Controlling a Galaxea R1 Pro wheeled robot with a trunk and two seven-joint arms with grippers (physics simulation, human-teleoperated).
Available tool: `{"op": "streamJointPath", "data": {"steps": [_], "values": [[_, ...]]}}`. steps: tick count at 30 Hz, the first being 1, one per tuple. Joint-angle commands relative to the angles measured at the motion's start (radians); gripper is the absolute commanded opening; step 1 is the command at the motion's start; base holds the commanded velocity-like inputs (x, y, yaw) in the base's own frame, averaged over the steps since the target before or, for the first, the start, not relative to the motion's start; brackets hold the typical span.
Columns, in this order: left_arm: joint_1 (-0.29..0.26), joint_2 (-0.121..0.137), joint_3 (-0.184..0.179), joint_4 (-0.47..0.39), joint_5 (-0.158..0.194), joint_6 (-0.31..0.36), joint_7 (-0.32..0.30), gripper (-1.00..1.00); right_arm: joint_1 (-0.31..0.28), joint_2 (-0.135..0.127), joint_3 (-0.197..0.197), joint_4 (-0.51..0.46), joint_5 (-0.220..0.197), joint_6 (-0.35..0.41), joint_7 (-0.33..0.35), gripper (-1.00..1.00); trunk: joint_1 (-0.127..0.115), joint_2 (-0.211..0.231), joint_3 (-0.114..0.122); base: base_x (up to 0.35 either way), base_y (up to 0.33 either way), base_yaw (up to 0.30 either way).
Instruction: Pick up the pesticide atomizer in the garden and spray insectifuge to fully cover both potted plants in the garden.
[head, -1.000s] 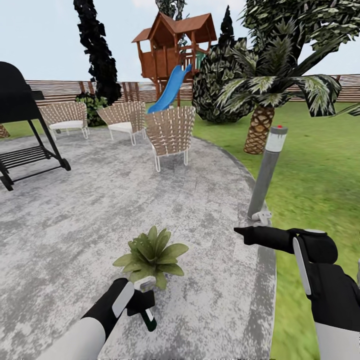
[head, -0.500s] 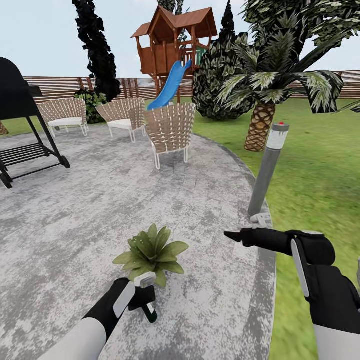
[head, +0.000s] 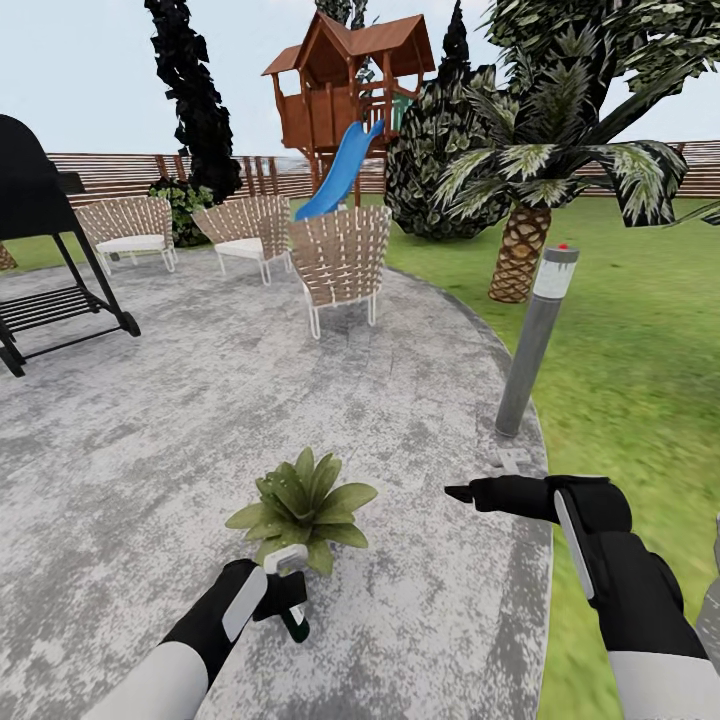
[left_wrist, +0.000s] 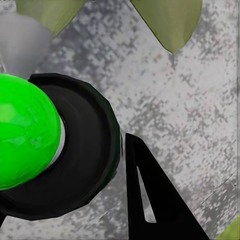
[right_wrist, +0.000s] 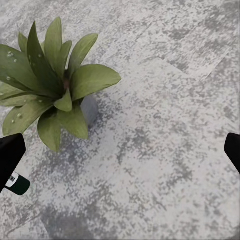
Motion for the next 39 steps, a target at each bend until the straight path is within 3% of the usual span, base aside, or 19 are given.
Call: {"op": "streamJointPath", "data": {"steps": [1, 10, 15, 16, 18, 39], "values": [[0.0, 0.001, -0.004, -0.002, 0.01, 0.003, 0.009, -1.0, -0.001, 0.0, -0.001, -0.001, 0.01, 0.003, 0.01, 1.0, 0.0, 0.0, -0.001, 0.0, 0.0, 0.0], [0.0, 0.001, -0.004, -0.001, 0.01, 0.002, 0.009, -1.0, -0.001, 0.0, -0.001, -0.001, 0.011, 0.003, 0.01, 1.0, 0.0, 0.0, -0.001, 0.0, 0.0, 0.0], [0.013, 0.027, -0.01, -0.014, 0.019, -0.026, -0.006, -1.0, -0.008, 0.0, -0.006, -0.029, 0.012, 0.003, 0.007, 1.0, 0.0, 0.0, -0.001, 0.0, 0.0, 0.0], [0.014, 0.027, -0.011, -0.015, 0.019, -0.206, -0.007, -1.0, -0.008, 0.0, -0.006, -0.083, 0.012, 0.003, 0.007, 1.0, 0.0, 0.0, -0.001, 0.0, 0.0, 0.0], [0.016, 0.028, -0.011, -0.016, 0.019, -0.217, -0.008, -1.0, -0.008, 0.0, -0.006, -0.087, 0.013, 0.003, 0.007, 1.0, 0.0, 0.0, -0.001, 0.0, 0.0, 0.0], [0.025, 0.04, -0.004, 0.004, 0.027, -0.167, -0.009, -1.0, -0.005, 0.0, -0.006, -0.126, 0.012, 0.004, 0.009, 1.0, 0.0, 0.0, -0.001, -0.045, 0.0, 0.0]]}}
